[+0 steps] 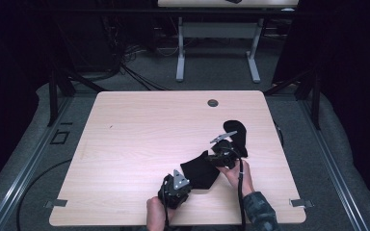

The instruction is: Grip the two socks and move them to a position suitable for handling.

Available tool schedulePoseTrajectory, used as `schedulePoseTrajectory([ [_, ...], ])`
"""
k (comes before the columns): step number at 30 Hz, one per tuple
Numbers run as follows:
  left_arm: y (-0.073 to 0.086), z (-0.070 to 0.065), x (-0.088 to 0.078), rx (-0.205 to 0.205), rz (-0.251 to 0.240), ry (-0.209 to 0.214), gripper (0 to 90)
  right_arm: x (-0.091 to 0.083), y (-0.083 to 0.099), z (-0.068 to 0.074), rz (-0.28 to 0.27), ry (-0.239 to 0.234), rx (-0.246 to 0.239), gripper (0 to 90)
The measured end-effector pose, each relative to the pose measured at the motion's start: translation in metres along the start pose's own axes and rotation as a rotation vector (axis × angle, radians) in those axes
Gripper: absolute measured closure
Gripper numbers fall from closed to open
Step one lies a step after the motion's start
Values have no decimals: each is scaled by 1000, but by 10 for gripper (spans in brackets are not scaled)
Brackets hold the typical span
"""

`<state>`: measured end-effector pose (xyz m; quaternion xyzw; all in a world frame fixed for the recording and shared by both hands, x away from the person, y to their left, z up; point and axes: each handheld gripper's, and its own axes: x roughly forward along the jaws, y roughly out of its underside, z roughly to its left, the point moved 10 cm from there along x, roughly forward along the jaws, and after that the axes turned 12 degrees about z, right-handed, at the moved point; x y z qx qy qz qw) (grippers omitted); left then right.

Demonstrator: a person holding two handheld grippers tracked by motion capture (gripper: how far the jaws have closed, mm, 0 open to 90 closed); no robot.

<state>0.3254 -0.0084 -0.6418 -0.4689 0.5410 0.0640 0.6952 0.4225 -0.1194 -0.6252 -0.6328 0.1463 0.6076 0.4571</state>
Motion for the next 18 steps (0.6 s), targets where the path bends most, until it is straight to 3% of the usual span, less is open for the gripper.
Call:
schedulePoseTrajectory([
  [4, 0, 15, -19, -2, -41, -12, 837, -15, 4, 7, -34, -22, 14, 830],
  [6, 1, 23, -27, -1, -49, -10, 837, -30, 8, 18, -75, -44, 19, 829],
  [11, 7, 38, -37, 60, -32, -6, 835, -38, 18, 37, -119, -46, 31, 827],
  [13, 11, 43, -37, 84, -9, 11, 833, -36, 26, 47, -119, -48, 37, 821],
  [15, 15, 49, -36, 96, 10, -3, 830, -30, 35, 54, -115, -46, 48, 821],
  [17, 20, 52, -33, 116, 34, 14, 817, -18, 44, 60, -92, -45, 61, 817],
  [18, 22, 55, -32, 111, 45, 4, 783, -10, 51, 62, -62, -45, 59, 773],
])
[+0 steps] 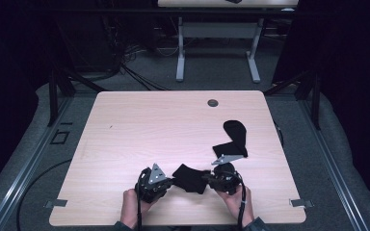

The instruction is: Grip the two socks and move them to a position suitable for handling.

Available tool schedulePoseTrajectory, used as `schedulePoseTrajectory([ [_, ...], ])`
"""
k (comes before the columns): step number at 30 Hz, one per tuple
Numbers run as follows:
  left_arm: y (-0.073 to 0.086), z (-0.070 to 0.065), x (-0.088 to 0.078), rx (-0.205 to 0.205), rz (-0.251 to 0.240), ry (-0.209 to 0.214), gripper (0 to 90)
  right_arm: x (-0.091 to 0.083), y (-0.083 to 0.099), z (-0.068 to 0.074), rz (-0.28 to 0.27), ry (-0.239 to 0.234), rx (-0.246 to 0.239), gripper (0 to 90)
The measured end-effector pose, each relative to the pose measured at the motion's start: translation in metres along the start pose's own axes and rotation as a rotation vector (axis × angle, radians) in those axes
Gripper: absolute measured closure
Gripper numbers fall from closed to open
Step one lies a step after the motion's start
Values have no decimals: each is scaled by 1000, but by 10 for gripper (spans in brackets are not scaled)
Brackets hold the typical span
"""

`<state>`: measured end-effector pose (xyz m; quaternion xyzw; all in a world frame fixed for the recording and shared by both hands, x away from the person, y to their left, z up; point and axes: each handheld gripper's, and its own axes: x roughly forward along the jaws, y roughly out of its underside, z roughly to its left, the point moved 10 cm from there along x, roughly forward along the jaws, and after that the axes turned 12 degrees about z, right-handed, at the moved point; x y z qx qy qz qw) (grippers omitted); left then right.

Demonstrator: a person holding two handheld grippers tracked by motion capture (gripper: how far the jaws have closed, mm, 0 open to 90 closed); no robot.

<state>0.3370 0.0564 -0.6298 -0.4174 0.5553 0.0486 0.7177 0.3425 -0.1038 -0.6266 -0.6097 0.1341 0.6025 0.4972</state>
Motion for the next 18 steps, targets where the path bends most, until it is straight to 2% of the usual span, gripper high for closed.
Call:
schedulePoseTrajectory([
  [1, 3, 2, 2, -13, 12, 10, 662, 11, 9, 4, 29, -33, 13, 721],
  [2, 5, 2, 2, -20, 16, 27, 662, 11, 9, 4, 29, -33, 13, 721],
  [3, 6, 4, 0, -38, 13, 21, 498, 14, 14, 5, 39, -25, 1, 685],
  [4, 7, 5, -3, -54, 1, 21, 498, 14, 14, 5, 39, -25, 1, 685],
  [6, 7, 8, -12, -74, -32, 29, 393, 10, 13, 5, 28, -30, -6, 652],
  [7, 8, 9, -16, -100, -44, 27, 338, 5, 10, 2, 21, -23, -21, 622],
  [8, 9, 11, -21, -115, -50, 29, 336, 2, 6, 1, 15, -20, -25, 602],
  [10, 10, 14, -28, -159, -57, -1, 320, -3, -2, 1, 16, -2, -51, 559],
  [11, 11, 15, -31, -198, -56, -15, 323, -4, -7, 1, 12, 10, -66, 527],
  [13, 12, 14, -31, -202, -52, -22, 346, -4, -18, 5, 18, 15, -111, 494],
  [14, 13, 11, -29, -204, -45, -19, 346, -4, -18, 5, 18, 15, -111, 494],
  [15, 15, 8, -26, -213, -37, -21, 364, 0, -30, 12, 19, 12, -140, 448],
  [17, 19, -1, -16, -205, -10, -9, 391, 8, -40, 19, 36, 5, -173, 435],
  [18, 19, -1, -16, -205, -10, -9, 394, 8, -40, 19, 36, 5, -173, 435],
])
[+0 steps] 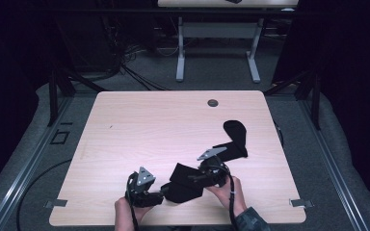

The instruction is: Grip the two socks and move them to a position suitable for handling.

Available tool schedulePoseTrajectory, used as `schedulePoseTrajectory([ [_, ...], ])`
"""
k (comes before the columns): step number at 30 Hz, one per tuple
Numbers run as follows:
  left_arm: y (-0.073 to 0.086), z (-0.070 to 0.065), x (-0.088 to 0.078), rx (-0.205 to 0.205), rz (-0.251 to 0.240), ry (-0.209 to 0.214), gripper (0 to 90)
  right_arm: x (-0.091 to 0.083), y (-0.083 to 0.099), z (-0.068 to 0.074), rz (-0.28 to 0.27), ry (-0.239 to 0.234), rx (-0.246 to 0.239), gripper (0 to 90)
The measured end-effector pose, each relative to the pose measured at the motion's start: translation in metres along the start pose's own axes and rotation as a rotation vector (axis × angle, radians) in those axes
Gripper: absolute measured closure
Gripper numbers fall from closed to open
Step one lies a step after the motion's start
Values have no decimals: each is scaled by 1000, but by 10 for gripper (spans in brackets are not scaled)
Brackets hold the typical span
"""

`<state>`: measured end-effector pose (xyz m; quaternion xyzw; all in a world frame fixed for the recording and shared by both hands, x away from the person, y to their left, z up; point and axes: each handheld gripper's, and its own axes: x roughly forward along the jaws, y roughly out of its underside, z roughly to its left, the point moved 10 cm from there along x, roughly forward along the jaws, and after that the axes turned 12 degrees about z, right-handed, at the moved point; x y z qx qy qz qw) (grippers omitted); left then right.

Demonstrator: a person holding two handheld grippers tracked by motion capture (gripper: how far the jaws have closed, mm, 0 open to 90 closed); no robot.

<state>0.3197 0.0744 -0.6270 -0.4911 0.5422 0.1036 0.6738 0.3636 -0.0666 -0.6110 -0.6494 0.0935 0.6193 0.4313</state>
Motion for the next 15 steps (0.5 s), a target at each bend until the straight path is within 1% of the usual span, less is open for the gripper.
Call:
schedulePoseTrajectory([
  [1, 2, -2, 3, 0, 4, 3, 407, 10, -11, 6, 16, -6, -26, 416],
  [2, 4, -5, 7, 0, 11, 11, 419, 15, -15, 9, 25, -11, -44, 418],
  [3, 5, -6, 9, 7, 19, 8, 431, 20, -19, 11, 31, -19, -55, 412],
  [4, 7, -6, 11, 17, 23, 4, 431, 20, -19, 11, 31, -19, -55, 412],
  [5, 8, -7, 14, 24, 29, 4, 450, 26, -22, 13, 40, -20, -58, 407],
  [6, 9, -7, 15, 20, 32, 7, 474, 32, -24, 15, 53, -27, -72, 413],
  [7, 10, -7, 16, 25, 33, 8, 487, 36, -26, 17, 52, -35, -77, 418],
  [8, 10, -7, 17, 29, 33, 9, 519, 40, -27, 19, 59, -38, -84, 422],
  [10, 12, -7, 19, 28, 40, 7, 559, 47, -29, 22, 64, -50, -87, 477],
  [11, 12, -6, 19, 38, 40, 4, 579, 50, -29, 23, 73, -46, -89, 503],
  [13, 13, -6, 19, 44, 41, -4, 633, 55, -27, 22, 93, -25, -95, 569],
  [14, 13, -6, 18, 54, 46, -9, 670, 56, -27, 20, 80, -3, -97, 631],
  [15, 13, -7, 18, 55, 47, -11, 670, 56, -27, 20, 80, -3, -97, 631],
])
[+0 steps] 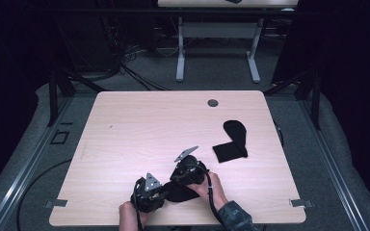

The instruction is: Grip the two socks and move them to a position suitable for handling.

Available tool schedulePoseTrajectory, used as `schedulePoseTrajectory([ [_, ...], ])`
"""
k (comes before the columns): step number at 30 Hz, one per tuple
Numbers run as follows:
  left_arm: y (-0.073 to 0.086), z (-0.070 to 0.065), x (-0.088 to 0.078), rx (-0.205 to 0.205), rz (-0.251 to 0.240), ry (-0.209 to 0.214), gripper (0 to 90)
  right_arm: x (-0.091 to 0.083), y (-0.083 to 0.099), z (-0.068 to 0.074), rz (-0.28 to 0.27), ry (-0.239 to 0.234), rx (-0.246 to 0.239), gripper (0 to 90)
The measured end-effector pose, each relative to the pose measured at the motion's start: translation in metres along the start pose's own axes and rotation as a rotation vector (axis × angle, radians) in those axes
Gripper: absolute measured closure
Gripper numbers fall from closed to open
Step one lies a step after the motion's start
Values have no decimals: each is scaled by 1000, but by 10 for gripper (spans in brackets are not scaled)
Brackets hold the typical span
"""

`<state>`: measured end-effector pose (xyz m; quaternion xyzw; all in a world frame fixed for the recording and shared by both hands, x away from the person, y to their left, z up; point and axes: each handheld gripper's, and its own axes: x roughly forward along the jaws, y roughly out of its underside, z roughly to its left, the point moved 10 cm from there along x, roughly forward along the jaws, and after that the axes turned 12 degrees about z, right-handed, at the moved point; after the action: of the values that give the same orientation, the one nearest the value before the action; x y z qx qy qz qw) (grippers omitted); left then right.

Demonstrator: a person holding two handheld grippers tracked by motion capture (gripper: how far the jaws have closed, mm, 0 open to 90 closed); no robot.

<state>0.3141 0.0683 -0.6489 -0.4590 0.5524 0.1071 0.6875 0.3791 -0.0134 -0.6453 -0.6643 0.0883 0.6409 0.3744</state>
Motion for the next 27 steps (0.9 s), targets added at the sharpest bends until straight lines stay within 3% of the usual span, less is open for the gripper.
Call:
schedulePoseTrajectory([
  [2, 0, -2, 0, 3, 2, 1, 718, 0, 0, -2, -4, 21, -17, 708],
  [3, 0, -1, 0, 16, 6, -2, 737, 1, 0, -2, -9, 20, -12, 746],
  [6, -1, -1, 0, 7, 2, 9, 792, 0, 2, -4, -28, -4, 4, 829],
  [10, -1, 2, 0, -18, -4, 27, 802, -3, 1, -10, -62, 11, 27, 841],
  [11, -1, 3, 0, -14, -4, 29, 804, -7, 1, -10, -72, -3, 33, 841],
  [16, 0, 8, 0, -33, -11, 46, 804, -29, 7, -16, -151, -10, 83, 838],
  [17, 0, 8, 0, -36, -12, 49, 805, -37, 10, -18, -183, -9, 84, 837],
  [27, 1, 14, -1, -61, -15, 36, 800, -78, 22, -25, -285, 11, 103, 831],
])
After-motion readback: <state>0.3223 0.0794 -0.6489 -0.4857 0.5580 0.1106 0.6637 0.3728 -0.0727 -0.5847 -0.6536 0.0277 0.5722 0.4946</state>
